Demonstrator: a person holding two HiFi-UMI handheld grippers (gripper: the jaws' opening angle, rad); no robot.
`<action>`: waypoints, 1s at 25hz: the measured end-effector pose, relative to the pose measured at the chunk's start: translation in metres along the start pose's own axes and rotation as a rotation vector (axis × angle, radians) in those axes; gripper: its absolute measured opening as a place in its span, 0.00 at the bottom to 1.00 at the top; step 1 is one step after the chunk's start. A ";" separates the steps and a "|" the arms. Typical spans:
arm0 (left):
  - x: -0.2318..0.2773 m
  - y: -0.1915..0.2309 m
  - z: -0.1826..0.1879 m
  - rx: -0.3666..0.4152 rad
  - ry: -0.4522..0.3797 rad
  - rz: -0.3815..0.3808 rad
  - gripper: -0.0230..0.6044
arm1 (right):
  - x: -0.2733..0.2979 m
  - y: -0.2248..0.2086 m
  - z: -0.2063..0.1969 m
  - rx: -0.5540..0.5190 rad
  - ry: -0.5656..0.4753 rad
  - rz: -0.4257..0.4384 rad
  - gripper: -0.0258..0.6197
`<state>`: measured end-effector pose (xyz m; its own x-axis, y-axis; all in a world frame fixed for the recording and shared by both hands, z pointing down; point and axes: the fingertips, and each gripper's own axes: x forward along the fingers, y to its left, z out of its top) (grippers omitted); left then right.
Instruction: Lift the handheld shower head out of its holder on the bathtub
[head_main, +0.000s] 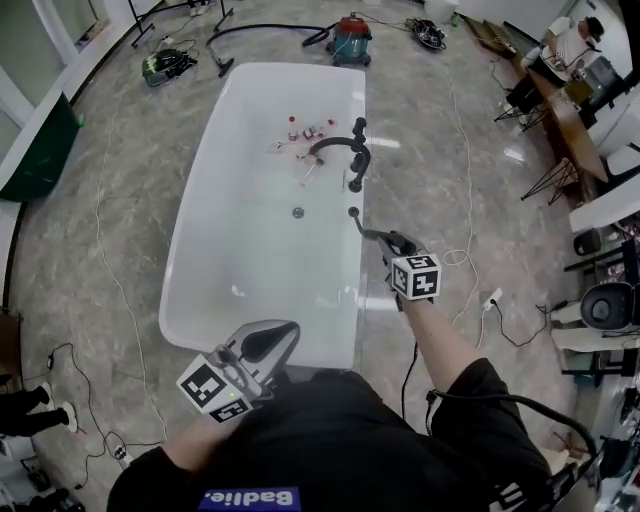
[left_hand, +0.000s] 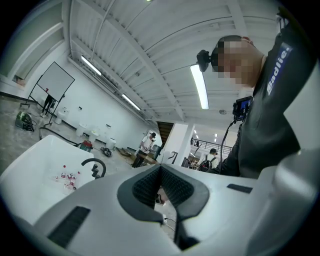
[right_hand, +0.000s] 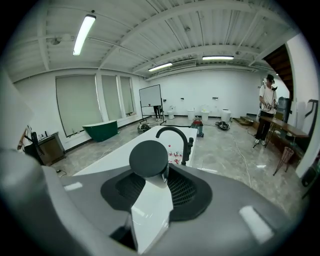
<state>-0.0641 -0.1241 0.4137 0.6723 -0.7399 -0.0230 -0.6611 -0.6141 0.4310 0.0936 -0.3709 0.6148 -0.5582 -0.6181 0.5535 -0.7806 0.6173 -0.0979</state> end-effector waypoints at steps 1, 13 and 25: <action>0.000 0.000 0.001 -0.001 0.001 -0.005 0.03 | -0.007 0.003 0.000 0.009 -0.008 -0.004 0.24; 0.020 -0.014 0.009 0.022 0.008 -0.082 0.03 | -0.099 0.033 0.003 0.078 -0.130 -0.001 0.24; 0.033 -0.031 0.012 0.016 0.020 -0.150 0.03 | -0.165 0.077 0.015 0.073 -0.187 0.027 0.24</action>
<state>-0.0257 -0.1327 0.3893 0.7704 -0.6338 -0.0685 -0.5576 -0.7220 0.4097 0.1217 -0.2288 0.5039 -0.6163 -0.6858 0.3871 -0.7792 0.6022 -0.1738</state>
